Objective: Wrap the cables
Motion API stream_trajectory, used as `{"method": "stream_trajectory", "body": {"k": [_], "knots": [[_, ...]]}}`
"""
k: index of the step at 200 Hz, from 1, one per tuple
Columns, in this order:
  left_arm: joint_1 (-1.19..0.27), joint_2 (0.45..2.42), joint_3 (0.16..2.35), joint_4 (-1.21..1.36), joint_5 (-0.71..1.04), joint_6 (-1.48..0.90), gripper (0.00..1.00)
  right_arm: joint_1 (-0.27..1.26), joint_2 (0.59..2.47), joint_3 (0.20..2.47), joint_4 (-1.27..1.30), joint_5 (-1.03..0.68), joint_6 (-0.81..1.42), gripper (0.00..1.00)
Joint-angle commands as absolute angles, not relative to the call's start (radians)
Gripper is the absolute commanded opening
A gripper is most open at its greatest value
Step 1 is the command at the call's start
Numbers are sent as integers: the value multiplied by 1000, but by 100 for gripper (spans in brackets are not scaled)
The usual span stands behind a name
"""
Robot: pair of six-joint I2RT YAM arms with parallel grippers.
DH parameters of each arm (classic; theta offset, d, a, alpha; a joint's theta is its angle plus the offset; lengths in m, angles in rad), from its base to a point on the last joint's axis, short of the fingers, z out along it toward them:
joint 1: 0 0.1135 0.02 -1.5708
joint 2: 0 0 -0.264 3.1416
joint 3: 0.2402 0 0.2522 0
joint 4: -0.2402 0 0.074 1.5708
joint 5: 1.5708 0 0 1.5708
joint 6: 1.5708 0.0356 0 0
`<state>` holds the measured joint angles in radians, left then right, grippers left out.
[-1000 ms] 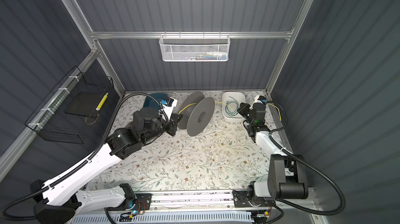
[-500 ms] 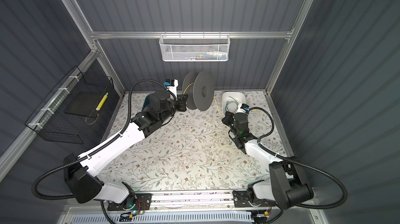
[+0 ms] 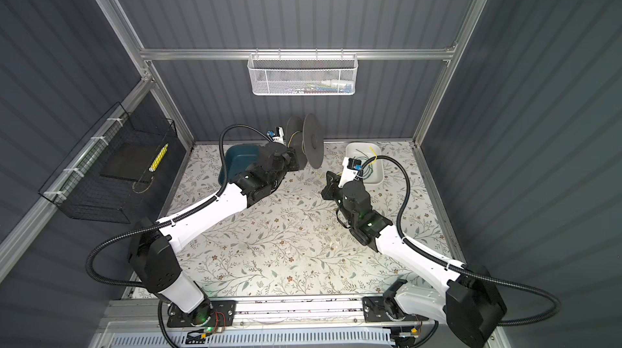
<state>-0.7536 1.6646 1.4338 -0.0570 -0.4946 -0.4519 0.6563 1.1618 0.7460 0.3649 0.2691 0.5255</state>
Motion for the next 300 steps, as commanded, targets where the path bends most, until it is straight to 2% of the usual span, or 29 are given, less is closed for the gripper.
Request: {"method": "stream_trajectory", "body": {"k": [1, 53, 85, 120, 157, 209, 239, 300], "knots": [[-758, 1690, 1478, -122, -627, -351, 0, 662, 1135, 838, 346, 228, 435, 0], [-845, 1711, 1395, -246, -737, -192, 0, 611, 1232, 1099, 215, 75, 334, 0], [-898, 1689, 1317, -362, -745, -188, 0, 458, 1320, 1223, 187, -162, 433, 0], [-908, 1662, 1258, -512, -639, -247, 0, 317, 1410, 1249, 269, -421, 546, 0], [-913, 1626, 1227, -584, -580, -272, 0, 262, 1479, 1195, 366, -451, 636, 2], [-914, 1624, 1240, -635, -520, -276, 0, 235, 1546, 1172, 373, -418, 660, 12], [-913, 1632, 1248, -634, -496, -279, 0, 232, 1574, 1157, 383, -417, 669, 8], [-913, 1637, 1246, -640, -485, -273, 0, 145, 1557, 1168, 333, -408, 656, 13]]}}
